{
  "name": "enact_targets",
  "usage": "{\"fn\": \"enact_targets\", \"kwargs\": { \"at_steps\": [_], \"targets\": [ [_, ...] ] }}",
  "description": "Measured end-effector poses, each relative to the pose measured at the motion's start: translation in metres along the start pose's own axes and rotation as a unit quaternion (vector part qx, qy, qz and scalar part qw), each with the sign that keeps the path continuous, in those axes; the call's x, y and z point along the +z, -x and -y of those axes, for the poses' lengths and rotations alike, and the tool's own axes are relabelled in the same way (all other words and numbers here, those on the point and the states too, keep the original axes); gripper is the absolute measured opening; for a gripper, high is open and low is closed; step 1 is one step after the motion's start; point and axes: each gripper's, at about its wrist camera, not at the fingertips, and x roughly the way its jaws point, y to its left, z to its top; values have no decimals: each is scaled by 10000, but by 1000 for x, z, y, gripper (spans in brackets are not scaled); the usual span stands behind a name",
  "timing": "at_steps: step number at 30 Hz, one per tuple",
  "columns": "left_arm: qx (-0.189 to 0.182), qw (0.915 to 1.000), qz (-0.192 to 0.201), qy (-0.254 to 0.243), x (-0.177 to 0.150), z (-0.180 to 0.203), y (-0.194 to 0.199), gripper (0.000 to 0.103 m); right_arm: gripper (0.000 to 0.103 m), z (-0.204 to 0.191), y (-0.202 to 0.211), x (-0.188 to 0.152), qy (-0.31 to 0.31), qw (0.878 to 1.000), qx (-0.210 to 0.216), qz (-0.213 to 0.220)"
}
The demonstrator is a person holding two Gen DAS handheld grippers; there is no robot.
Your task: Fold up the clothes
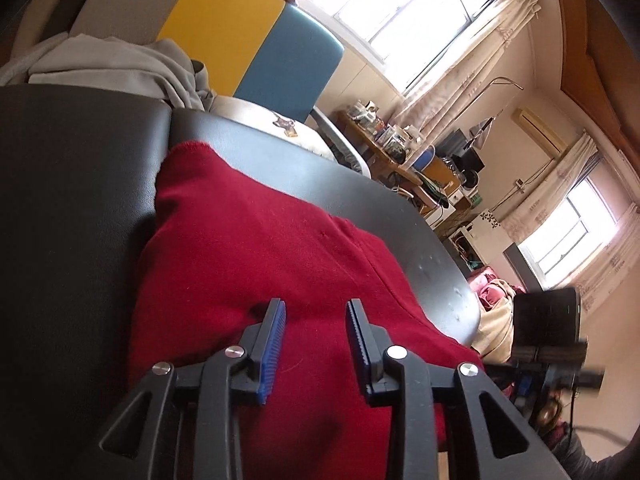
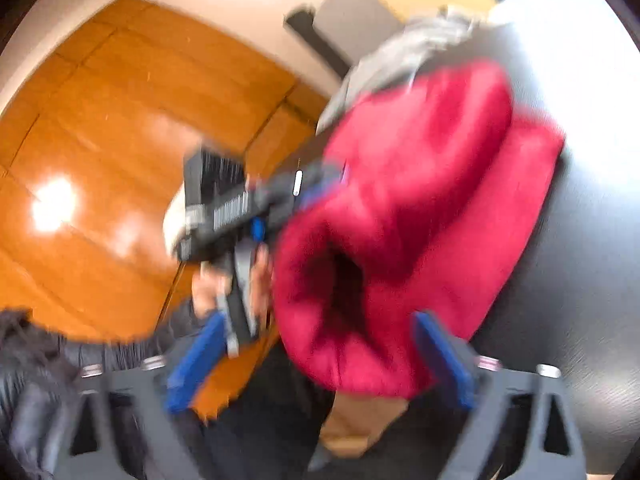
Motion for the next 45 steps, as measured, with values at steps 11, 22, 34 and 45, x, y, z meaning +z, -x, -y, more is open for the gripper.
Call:
{"fn": "enact_targets", "kwargs": {
  "at_steps": [11,22,34,45],
  "targets": [
    [-13,9970,152,-763,-24,19,29,37,36,31,-36,78,-911,9849,-1284,720],
    [-155,9867,-464,-1550,-53,41,-7,45,8,65,-32,77,-395,9383,-3407,450],
    [-281,9951,-431,-840,-43,36,-6,45,14,-18,4,79,725,9670,-2263,922],
    [-31,9909,-676,-1161,-72,32,0,36,30,-35,-46,-11,2689,9092,-3041,-927]
  ]
}}
